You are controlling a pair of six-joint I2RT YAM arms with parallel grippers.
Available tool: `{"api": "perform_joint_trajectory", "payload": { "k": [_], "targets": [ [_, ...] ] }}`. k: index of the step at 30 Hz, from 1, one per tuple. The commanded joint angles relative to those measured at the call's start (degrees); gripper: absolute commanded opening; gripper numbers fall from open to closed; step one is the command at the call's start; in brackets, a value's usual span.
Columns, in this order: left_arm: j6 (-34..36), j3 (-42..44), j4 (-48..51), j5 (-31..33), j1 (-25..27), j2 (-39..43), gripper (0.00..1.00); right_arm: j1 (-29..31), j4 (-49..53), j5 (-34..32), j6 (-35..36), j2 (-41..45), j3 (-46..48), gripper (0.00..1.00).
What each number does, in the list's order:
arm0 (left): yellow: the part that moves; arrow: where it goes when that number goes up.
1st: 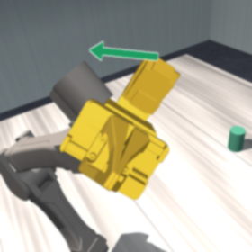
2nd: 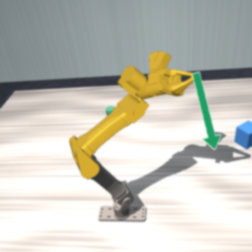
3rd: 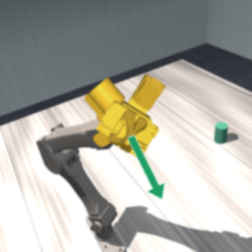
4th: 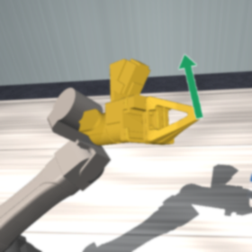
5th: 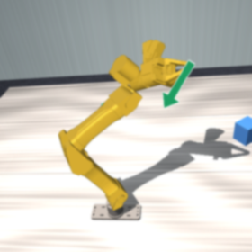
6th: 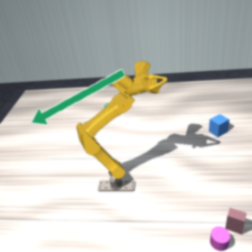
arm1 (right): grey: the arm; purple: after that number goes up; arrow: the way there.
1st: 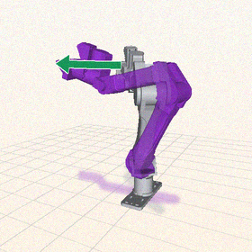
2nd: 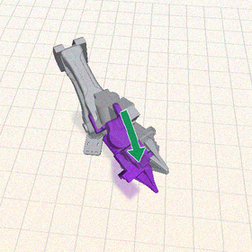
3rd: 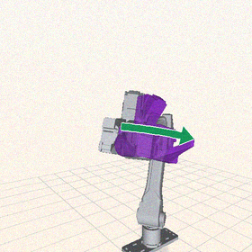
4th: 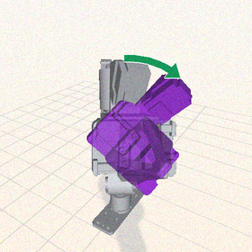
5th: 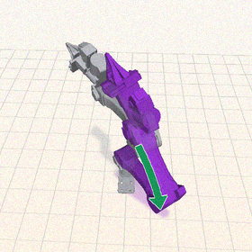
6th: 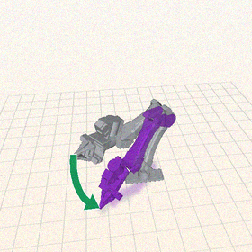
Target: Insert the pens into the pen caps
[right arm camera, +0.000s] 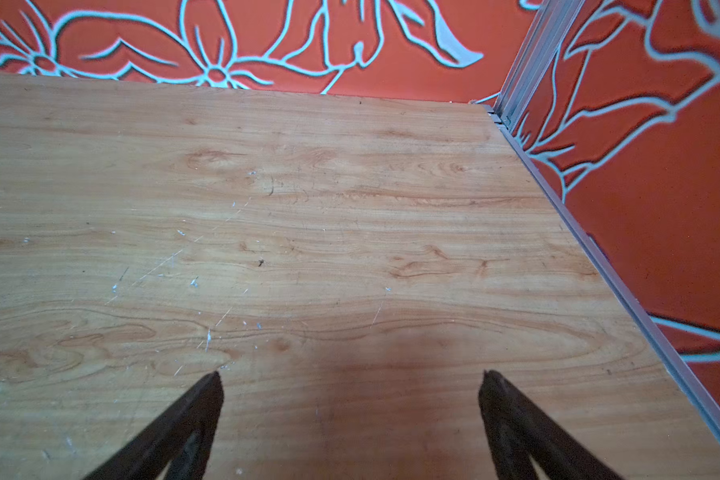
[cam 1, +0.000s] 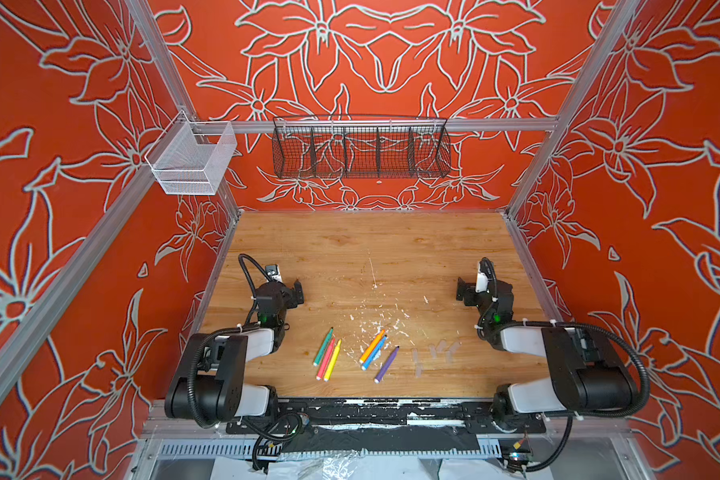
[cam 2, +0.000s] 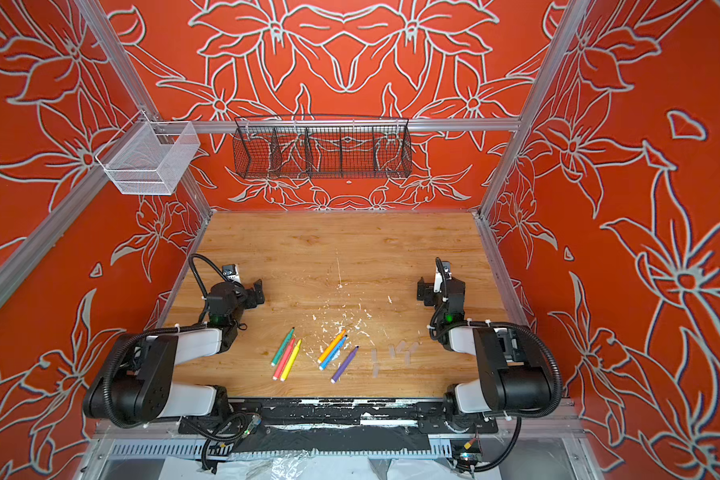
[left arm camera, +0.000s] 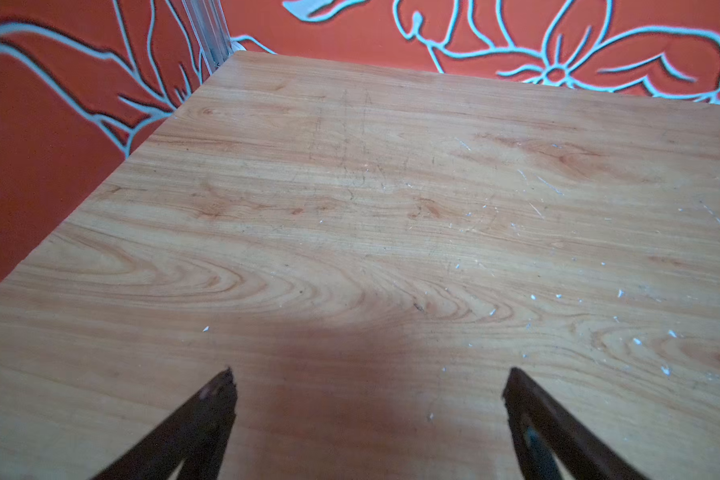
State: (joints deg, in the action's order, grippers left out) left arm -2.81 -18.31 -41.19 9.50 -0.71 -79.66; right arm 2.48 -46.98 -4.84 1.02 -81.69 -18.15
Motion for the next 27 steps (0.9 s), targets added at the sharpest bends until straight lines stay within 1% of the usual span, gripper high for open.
{"api": "perform_joint_trajectory", "payload": {
  "k": [1, 24, 25, 27],
  "targets": [
    [0.52, -0.22, -0.48, -1.85, -0.09, 0.18, 0.97, -0.11, -0.92, 0.8, -0.23, -0.22, 0.05, 0.97],
    [0.7, 0.28, -1.06, -2.16, -0.13, 0.39, 0.97, -0.11, -1.16, 0.71, -0.16, -0.05, 0.22, 0.98],
    [0.84, 0.23, -1.39, -2.44, -0.11, 0.6, 0.97, -0.14, -1.72, -0.25, -0.49, 0.03, 0.31, 0.98],
    [0.96, -1.03, 2.64, -2.98, -0.09, 2.93, 0.97, -0.02, 1.77, -3.64, -1.56, 3.07, -0.25, 0.98]
  ]
}}
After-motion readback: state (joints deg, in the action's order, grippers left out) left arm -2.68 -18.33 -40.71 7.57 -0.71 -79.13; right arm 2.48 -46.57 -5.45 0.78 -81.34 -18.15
